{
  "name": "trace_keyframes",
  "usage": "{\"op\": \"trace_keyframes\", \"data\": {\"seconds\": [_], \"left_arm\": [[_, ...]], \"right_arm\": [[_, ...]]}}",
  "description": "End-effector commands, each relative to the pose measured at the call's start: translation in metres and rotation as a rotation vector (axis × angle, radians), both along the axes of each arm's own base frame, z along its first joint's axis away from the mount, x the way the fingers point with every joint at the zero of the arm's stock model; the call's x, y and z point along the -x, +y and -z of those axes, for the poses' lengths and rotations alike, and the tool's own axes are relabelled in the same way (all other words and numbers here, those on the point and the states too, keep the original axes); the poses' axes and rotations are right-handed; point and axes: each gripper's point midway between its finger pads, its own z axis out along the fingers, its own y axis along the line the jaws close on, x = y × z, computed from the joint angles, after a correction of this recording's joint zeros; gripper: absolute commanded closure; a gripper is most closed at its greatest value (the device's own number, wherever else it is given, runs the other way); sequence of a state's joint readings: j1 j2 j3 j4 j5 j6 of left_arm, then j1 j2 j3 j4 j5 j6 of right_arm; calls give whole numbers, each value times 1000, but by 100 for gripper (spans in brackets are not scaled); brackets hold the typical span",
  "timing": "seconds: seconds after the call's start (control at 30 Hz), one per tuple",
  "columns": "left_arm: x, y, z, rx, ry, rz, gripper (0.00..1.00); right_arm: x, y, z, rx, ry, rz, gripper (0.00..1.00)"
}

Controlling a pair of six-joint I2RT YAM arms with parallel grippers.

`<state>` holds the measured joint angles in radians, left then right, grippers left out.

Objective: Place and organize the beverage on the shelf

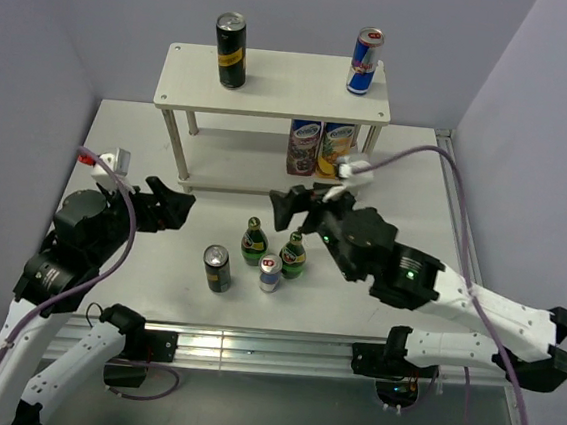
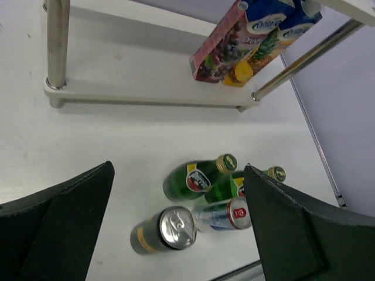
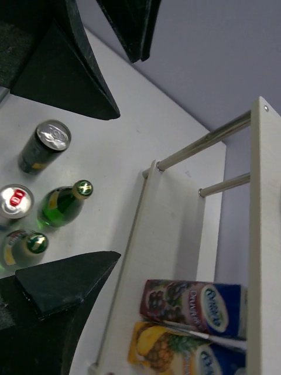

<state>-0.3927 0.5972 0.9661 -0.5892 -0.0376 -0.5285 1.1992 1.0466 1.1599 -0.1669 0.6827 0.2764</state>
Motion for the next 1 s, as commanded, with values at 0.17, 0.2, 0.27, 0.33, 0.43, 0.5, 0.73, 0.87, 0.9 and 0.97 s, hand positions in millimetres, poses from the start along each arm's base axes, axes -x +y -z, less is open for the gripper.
{"op": "trace_keyframes", "data": {"seconds": [0.17,0.2,0.27,0.33,0.43,0.5,0.73,0.87,0.9,0.97], "left_arm": [[8,-16,60,82,212,-29,1],[5,-20,62,86,213,-46,1],[3,-25,65,67,204,-106,1],[-3,-16,75,-4,217,-248,1],[20,-34,80,-57,230,-283,1],[38,-47,74,-79,166,-259,1],[71,-68,108,-76,193,-264,1],[86,-79,123,-169,177,-242,1],[86,-80,124,-154,180,-250,1],[85,-79,130,-163,173,-262,1]], "right_arm": [[34,-45,58,-63,146,89,0],[36,-46,62,-80,161,95,0],[41,-51,70,-61,171,102,0],[45,-56,78,-51,187,112,0],[53,-65,84,-41,198,119,0],[57,-73,87,-48,208,121,0],[63,-95,108,-60,233,126,0],[65,-105,112,-76,241,128,0],[65,-107,114,-74,241,129,0],[65,-110,114,-82,243,130,0]]}}
